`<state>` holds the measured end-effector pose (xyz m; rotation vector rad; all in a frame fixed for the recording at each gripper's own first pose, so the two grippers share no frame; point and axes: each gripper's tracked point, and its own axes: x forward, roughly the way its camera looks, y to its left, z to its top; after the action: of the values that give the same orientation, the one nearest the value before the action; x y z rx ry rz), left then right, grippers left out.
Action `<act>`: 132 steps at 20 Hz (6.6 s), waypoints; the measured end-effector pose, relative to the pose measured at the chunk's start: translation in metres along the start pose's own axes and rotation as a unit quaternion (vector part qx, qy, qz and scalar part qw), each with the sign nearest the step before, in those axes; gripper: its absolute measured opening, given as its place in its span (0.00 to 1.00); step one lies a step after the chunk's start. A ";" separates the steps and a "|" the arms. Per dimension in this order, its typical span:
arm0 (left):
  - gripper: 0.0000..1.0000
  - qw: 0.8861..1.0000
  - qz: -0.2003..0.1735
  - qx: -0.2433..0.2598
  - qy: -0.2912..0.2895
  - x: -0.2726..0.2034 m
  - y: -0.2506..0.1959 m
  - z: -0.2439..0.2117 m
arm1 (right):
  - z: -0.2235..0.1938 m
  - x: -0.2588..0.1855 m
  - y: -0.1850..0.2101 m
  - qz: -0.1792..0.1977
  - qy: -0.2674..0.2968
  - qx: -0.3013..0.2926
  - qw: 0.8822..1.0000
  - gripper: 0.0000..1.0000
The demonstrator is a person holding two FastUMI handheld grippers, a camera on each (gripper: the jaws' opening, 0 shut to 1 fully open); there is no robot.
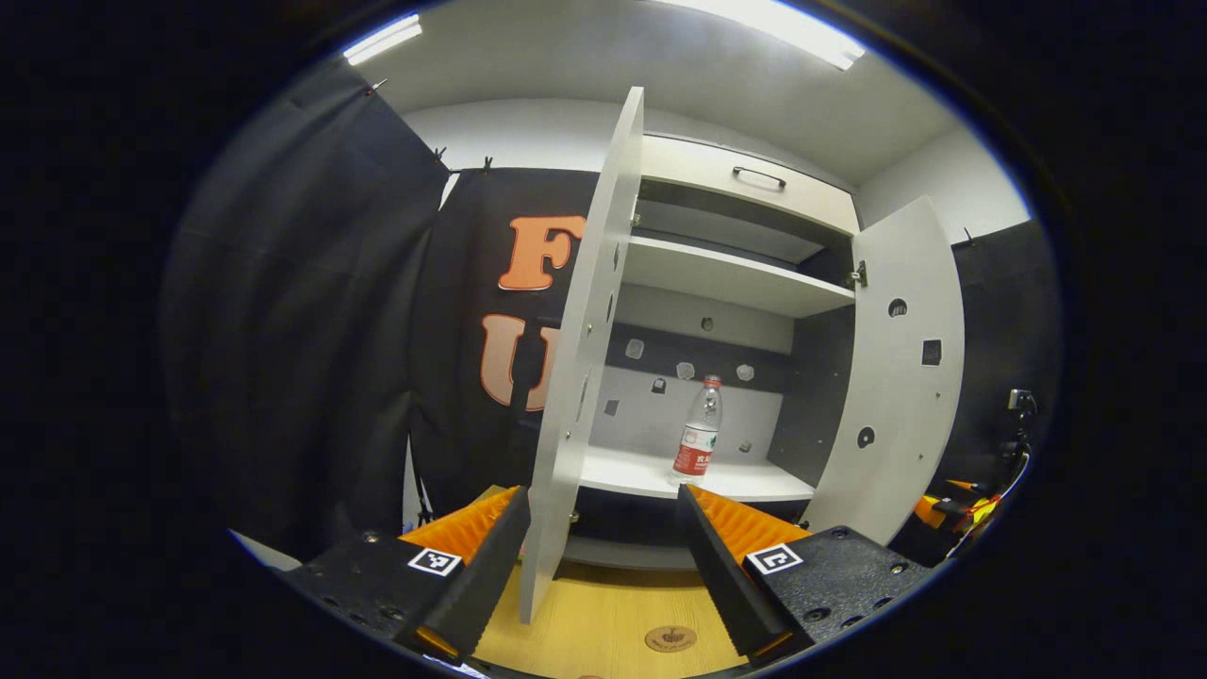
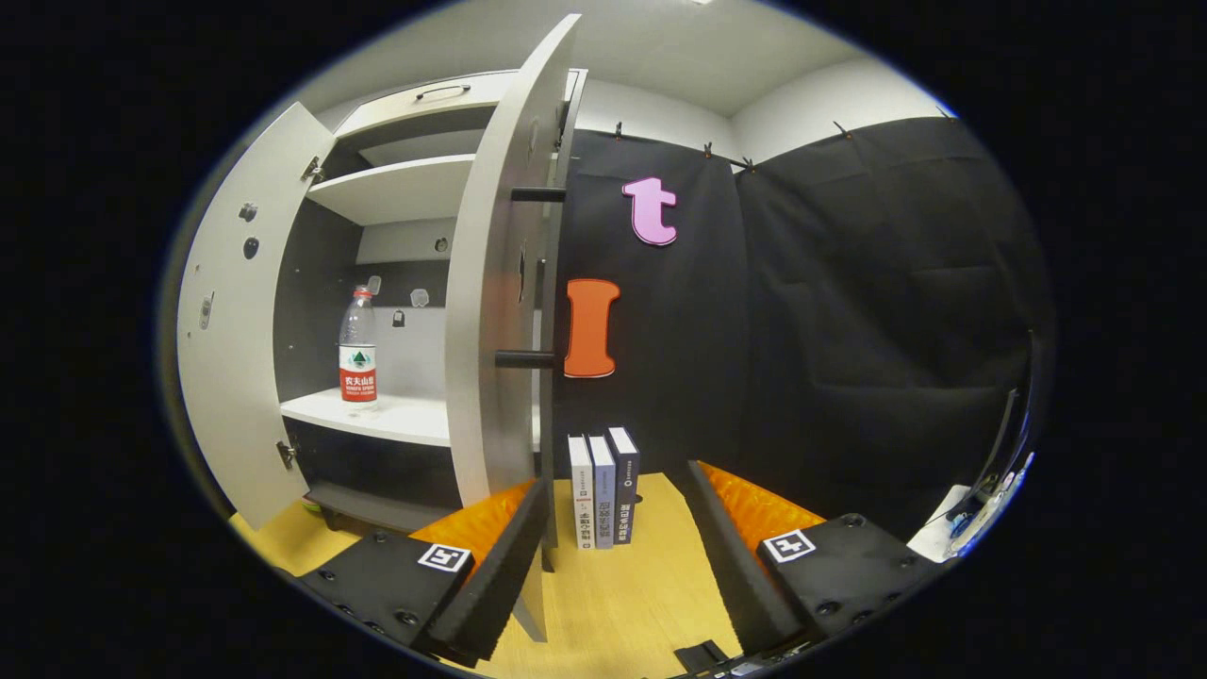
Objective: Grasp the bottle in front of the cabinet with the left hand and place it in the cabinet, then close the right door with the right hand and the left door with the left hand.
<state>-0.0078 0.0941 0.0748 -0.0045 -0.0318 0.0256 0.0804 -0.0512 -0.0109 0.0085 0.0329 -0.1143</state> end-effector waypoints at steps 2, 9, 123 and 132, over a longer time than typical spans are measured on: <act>0.95 1.000 -0.007 0.000 0.004 0.002 -0.007 -0.002 | -0.003 -0.003 0.019 0.020 0.000 0.026 0.999 0.96; 0.95 1.000 -0.018 -0.004 0.008 0.010 -0.014 -0.004 | -0.003 -0.005 0.057 0.054 0.002 0.019 0.998 0.97; 0.94 0.993 -0.018 0.036 0.107 0.211 -0.057 -0.136 | 0.011 0.050 0.039 0.093 0.006 0.005 0.996 0.99; 0.94 0.994 -0.021 0.037 0.103 0.179 -0.050 -0.097 | 0.031 0.032 0.015 0.063 -0.006 -0.003 0.998 0.99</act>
<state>0.1757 0.0487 -0.0161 0.0669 0.1749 -0.0166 0.1149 -0.0399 0.0187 0.0039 0.0206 0.0123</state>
